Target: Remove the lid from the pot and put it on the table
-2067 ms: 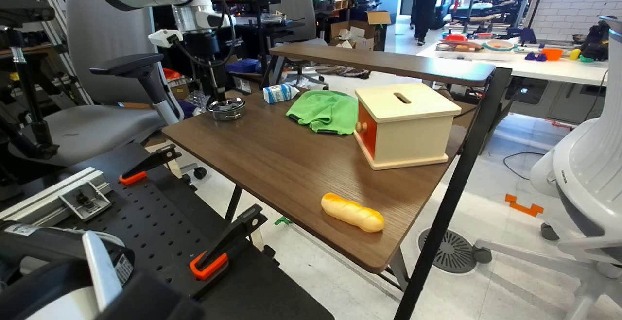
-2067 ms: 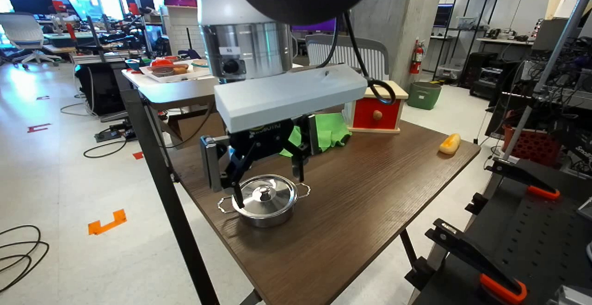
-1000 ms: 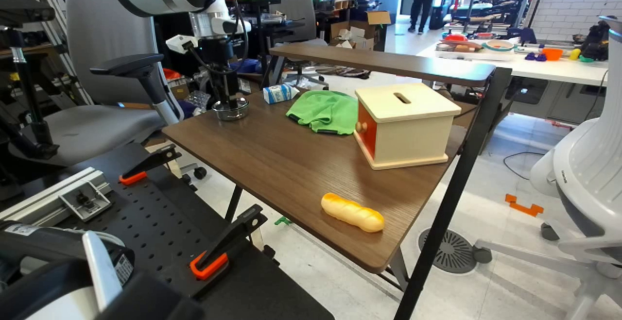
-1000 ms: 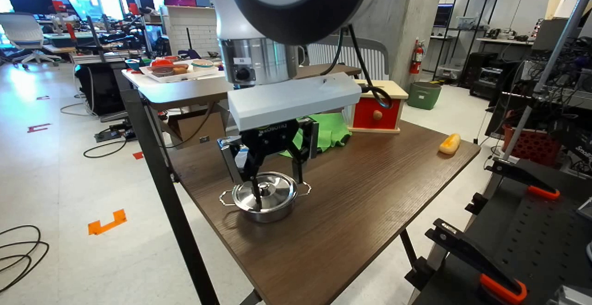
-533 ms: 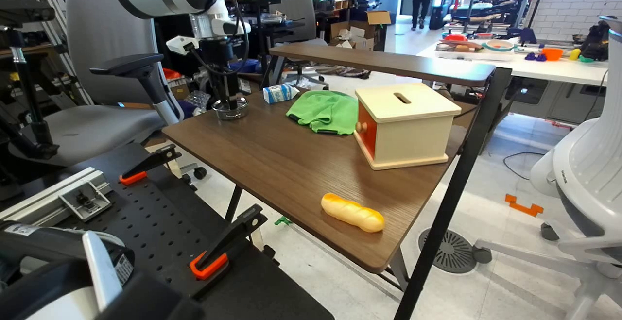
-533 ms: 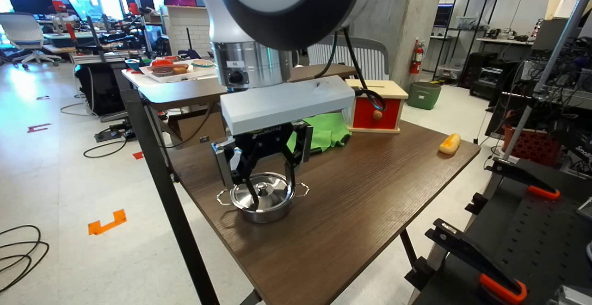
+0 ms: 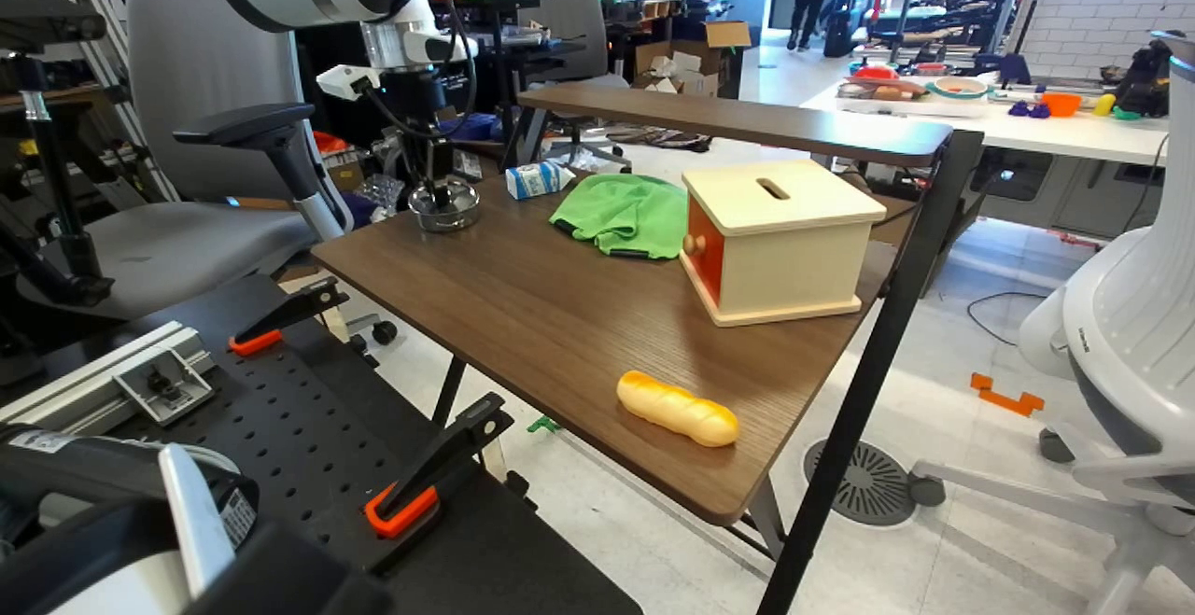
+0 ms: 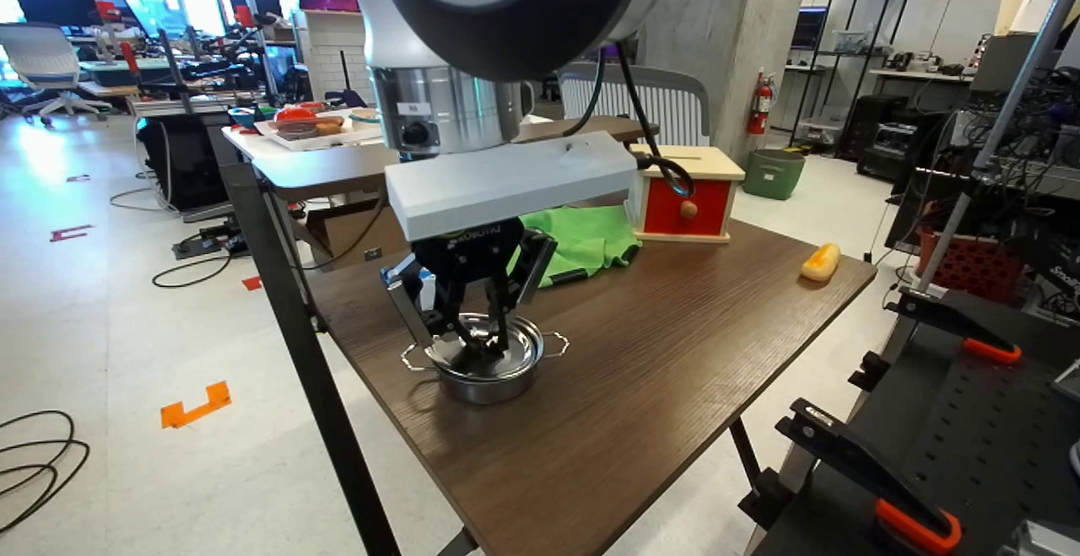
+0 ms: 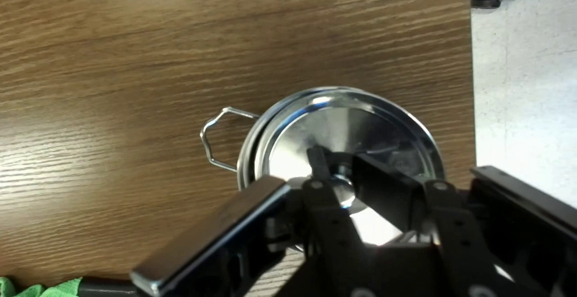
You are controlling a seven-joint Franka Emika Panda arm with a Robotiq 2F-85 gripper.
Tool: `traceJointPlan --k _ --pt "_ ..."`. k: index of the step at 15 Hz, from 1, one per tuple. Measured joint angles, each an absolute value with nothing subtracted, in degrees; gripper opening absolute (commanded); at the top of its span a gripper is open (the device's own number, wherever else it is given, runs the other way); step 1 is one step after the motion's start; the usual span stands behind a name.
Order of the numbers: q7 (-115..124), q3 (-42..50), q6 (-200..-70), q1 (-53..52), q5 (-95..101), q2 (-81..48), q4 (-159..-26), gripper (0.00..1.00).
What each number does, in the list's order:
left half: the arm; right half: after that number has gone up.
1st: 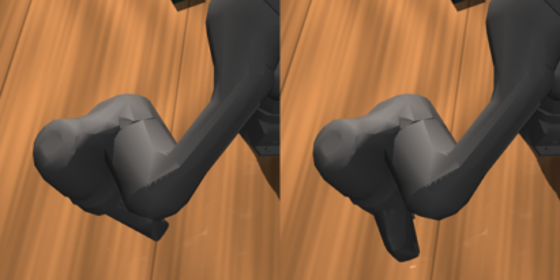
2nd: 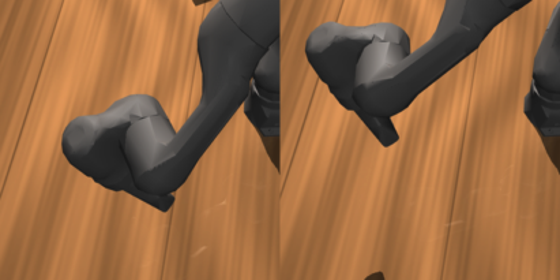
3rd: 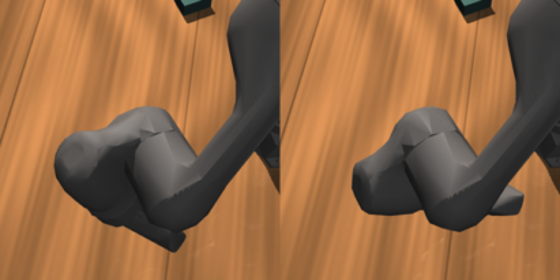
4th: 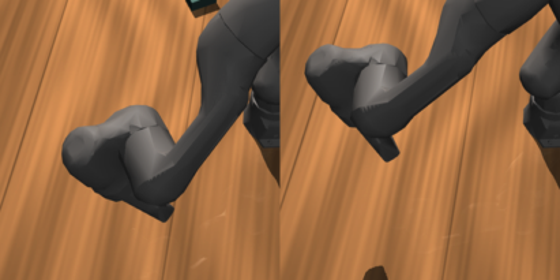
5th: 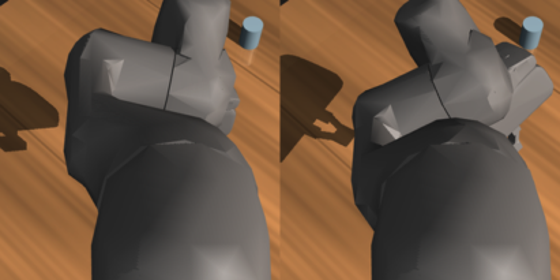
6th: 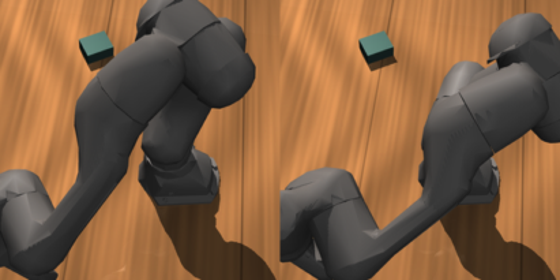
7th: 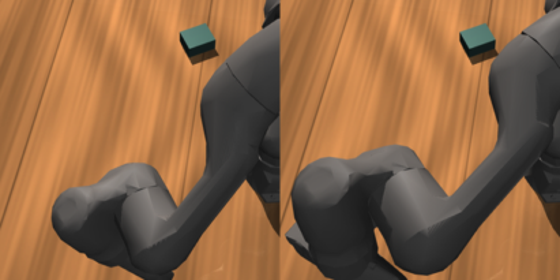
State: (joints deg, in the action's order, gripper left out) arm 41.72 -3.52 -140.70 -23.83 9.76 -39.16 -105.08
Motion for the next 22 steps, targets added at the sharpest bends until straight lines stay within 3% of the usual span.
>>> traceJointPlan --k 11,22 --pt "39.78 -1.7 -136.11 -24.17 12.46 -35.54 -107.36 0.06" --pt "40.71 3.43 -132.62 -22.76 18.57 -30.26 -118.54 0.06"
